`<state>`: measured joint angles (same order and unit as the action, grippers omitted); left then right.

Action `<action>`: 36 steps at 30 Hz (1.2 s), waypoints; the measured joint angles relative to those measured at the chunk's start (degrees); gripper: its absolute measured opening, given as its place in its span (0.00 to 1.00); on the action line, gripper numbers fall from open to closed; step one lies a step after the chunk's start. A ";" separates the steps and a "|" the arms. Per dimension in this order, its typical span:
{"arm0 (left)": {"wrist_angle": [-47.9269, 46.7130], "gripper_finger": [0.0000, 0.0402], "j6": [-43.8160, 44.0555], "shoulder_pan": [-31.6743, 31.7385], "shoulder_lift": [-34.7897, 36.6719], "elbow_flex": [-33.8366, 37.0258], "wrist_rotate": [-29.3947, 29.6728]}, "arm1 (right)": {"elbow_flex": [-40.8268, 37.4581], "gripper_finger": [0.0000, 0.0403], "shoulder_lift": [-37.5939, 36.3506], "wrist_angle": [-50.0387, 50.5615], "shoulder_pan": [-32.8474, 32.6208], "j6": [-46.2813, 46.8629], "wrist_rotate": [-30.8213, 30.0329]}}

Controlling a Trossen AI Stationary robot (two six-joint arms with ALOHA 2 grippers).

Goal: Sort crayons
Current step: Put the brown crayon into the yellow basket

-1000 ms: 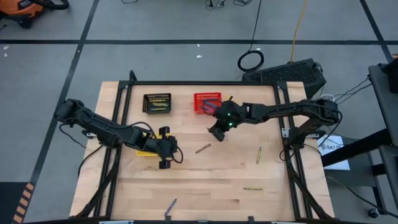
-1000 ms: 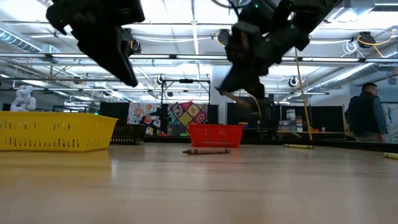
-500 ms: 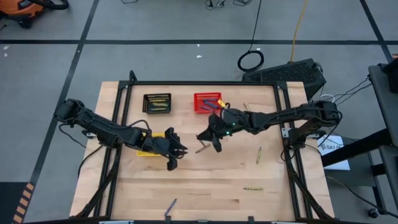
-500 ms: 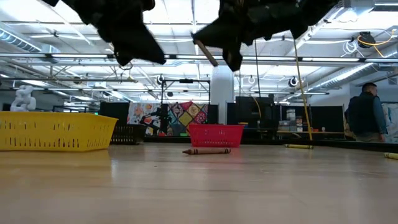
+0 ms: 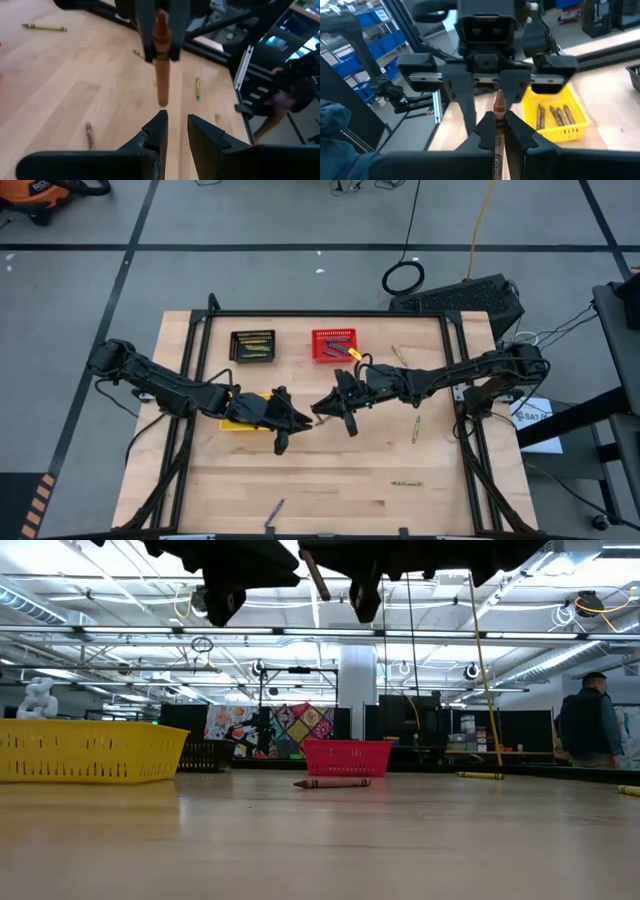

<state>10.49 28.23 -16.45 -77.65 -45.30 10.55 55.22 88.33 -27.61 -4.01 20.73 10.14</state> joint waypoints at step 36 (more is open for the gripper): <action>9.62 0.19 -5.01 5.22 0.00 -0.03 -4.67 | -0.02 0.00 0.00 -4.28 -1.33 -1.73 -4.55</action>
<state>20.11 23.22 -11.22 -77.65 -45.33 5.88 55.20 88.33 -31.89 -5.34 19.00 5.60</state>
